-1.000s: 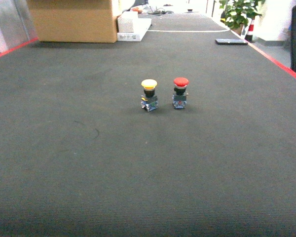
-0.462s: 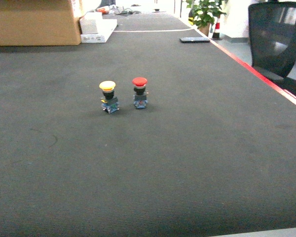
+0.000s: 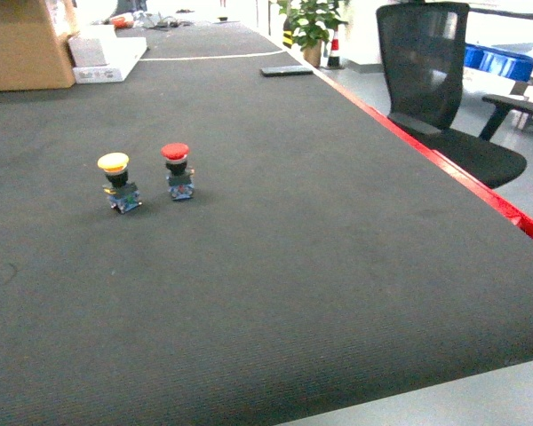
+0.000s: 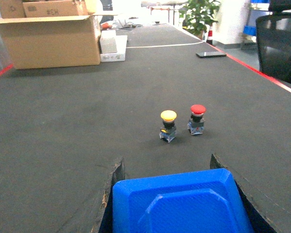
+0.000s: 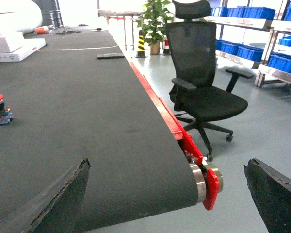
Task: Pick blue part to blue bin on bottom shelf
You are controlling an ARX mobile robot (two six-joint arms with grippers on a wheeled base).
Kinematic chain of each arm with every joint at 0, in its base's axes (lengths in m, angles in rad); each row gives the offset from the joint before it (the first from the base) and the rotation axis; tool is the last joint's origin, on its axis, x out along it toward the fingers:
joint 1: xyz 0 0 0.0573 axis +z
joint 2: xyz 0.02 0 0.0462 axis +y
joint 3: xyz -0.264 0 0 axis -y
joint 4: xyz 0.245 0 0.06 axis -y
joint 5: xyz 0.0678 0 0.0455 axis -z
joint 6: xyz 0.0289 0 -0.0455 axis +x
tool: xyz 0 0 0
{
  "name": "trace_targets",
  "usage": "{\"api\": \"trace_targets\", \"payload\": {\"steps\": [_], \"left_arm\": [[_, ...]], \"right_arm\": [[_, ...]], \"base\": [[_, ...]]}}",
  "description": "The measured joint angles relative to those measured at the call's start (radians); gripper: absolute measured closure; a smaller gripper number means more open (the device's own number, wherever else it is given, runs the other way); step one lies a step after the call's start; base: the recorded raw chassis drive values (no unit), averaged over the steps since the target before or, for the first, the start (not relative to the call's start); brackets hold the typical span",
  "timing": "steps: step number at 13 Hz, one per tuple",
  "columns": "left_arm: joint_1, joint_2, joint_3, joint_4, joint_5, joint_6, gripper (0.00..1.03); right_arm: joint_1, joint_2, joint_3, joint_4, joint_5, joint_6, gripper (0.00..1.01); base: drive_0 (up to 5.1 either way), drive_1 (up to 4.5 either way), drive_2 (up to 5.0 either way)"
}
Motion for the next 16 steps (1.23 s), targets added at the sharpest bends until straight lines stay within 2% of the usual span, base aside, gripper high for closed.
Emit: {"api": "trace_targets", "payload": {"steps": [16], "left_arm": [[0.000,0.000,0.000,0.000,0.000,0.000,0.58]], "right_arm": [[0.000,0.000,0.000,0.000,0.000,0.000,0.03]], "base": [[-1.6,-1.62,-1.6]]}}
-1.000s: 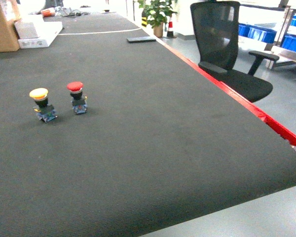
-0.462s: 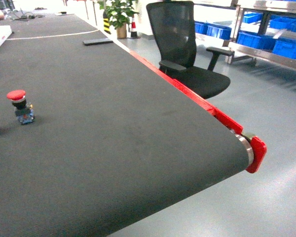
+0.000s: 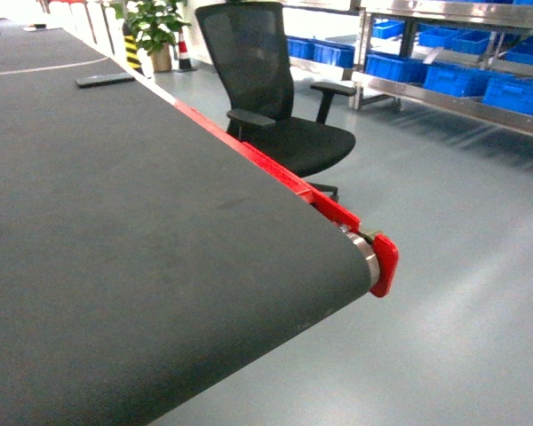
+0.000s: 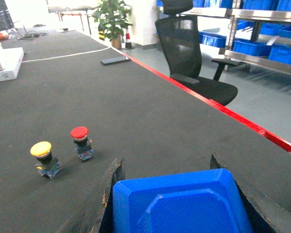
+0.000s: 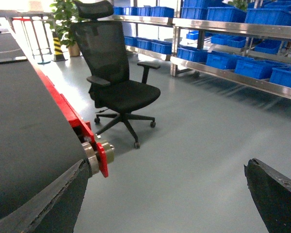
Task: Pick blue part to blue bin on bottom shelf
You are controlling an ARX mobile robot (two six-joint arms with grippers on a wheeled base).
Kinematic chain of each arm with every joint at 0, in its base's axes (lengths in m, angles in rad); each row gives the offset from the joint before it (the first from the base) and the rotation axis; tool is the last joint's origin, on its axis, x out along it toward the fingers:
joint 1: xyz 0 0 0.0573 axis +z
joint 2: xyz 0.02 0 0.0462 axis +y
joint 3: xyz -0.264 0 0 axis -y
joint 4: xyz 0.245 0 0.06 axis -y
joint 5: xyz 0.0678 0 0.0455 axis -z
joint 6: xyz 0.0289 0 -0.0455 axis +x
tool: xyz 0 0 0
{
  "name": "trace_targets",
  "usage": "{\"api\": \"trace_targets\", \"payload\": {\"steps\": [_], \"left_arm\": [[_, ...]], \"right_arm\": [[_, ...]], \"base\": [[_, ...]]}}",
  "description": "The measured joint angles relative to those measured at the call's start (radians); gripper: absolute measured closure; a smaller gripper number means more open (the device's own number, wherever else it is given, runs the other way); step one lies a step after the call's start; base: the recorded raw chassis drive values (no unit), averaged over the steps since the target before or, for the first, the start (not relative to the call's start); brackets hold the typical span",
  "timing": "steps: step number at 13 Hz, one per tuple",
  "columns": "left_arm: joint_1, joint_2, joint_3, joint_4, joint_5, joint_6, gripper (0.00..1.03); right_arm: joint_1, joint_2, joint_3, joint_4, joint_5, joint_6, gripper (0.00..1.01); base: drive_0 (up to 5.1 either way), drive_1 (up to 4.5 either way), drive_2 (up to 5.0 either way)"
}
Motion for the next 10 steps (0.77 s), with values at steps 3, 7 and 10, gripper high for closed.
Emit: {"api": "trace_targets", "payload": {"steps": [3,7,10], "left_arm": [[0.000,0.000,0.000,0.000,0.001,0.000,0.58],[-0.001,0.000,0.000,0.000,0.000,0.000,0.58],[-0.001,0.000,0.000,0.000,0.000,0.000,0.58]], "right_arm": [[0.000,0.000,0.000,0.000,0.000,0.000,0.03],[0.000,0.000,0.000,0.000,0.000,0.000,0.03],[0.000,0.000,0.000,0.000,0.000,0.000,0.03]], "base": [[-1.6,-1.56,-1.6],[-1.6,-1.64,-1.6],[-1.7,-1.68,-1.7]]}}
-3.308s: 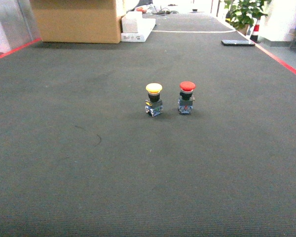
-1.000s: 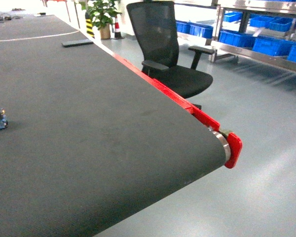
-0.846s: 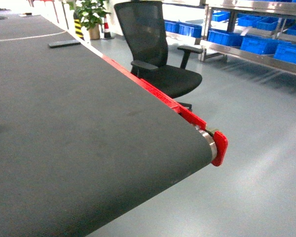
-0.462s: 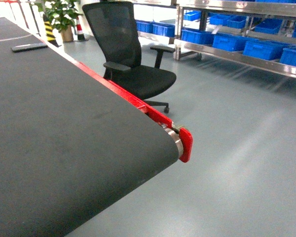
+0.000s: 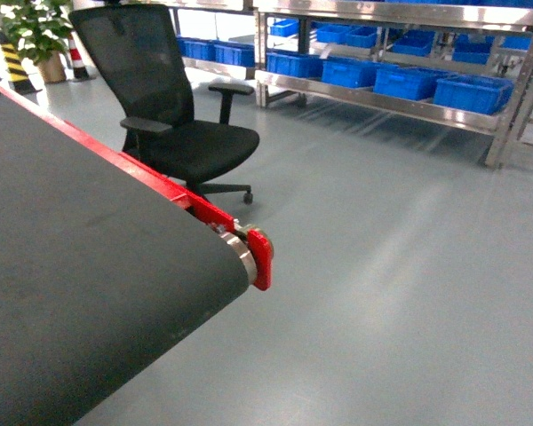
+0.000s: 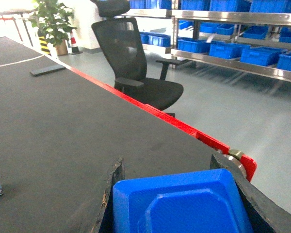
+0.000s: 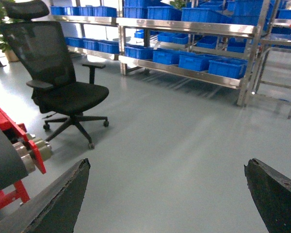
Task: Pick blue part to blue bin on bottom shelf
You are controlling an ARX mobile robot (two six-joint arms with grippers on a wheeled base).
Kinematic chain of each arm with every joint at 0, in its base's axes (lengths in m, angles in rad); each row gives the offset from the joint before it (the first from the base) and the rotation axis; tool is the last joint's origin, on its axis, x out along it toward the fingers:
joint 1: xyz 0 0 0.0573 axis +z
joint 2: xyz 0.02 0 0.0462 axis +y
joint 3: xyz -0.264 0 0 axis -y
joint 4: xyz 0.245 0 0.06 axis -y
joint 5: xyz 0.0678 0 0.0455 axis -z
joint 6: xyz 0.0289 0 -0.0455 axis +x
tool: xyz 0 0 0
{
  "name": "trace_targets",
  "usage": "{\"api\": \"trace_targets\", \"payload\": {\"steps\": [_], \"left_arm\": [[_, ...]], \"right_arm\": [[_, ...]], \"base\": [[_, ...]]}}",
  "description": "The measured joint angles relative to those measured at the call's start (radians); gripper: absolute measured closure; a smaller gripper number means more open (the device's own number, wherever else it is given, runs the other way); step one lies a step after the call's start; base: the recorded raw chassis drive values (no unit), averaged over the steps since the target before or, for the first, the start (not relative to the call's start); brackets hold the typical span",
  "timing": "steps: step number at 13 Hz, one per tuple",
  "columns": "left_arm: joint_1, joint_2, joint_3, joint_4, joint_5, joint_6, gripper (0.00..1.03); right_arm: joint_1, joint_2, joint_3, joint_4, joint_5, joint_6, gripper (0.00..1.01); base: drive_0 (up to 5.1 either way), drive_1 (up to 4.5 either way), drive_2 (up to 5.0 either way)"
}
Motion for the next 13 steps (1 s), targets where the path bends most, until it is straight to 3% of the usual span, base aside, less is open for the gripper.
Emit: {"api": "trace_targets", "payload": {"steps": [13], "left_arm": [[0.000,0.000,0.000,0.000,0.000,0.000,0.58]], "right_arm": [[0.000,0.000,0.000,0.000,0.000,0.000,0.03]], "base": [[-1.6,-1.61,-1.6]]}}
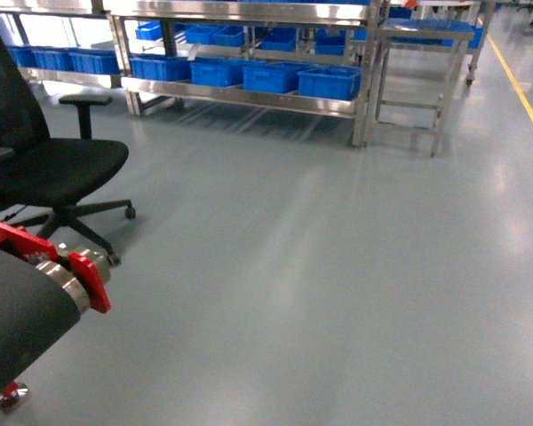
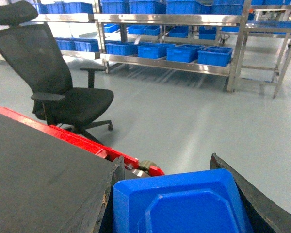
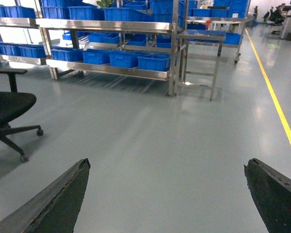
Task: Pick blue part to blue bin on bottom shelf
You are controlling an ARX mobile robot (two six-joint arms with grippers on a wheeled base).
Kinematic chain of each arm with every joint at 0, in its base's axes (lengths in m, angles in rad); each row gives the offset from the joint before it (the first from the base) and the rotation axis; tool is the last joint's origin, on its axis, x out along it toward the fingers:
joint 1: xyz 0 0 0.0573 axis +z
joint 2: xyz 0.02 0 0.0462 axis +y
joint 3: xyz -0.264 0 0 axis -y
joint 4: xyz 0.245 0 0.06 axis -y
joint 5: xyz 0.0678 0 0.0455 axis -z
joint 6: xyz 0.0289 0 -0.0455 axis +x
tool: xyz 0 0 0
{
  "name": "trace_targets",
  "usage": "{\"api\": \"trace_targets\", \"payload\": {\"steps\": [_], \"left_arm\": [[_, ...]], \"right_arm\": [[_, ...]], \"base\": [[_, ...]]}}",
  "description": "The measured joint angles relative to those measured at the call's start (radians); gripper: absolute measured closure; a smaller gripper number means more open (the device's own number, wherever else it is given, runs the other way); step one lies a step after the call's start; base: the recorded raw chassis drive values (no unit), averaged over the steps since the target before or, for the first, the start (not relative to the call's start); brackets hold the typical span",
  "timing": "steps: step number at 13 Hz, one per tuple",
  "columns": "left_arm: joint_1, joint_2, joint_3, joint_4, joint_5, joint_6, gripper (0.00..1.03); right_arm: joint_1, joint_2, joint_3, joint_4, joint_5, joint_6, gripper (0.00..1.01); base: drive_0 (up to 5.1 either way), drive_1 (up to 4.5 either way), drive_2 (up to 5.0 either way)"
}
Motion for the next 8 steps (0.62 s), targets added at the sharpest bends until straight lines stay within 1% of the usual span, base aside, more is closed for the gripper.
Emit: {"api": "trace_targets", "payload": {"steps": [8], "left_arm": [[0.000,0.000,0.000,0.000,0.000,0.000,0.58]], "right_arm": [[0.000,0.000,0.000,0.000,0.000,0.000,0.03]], "base": [[-1.6,-1.60,-1.6]]}}
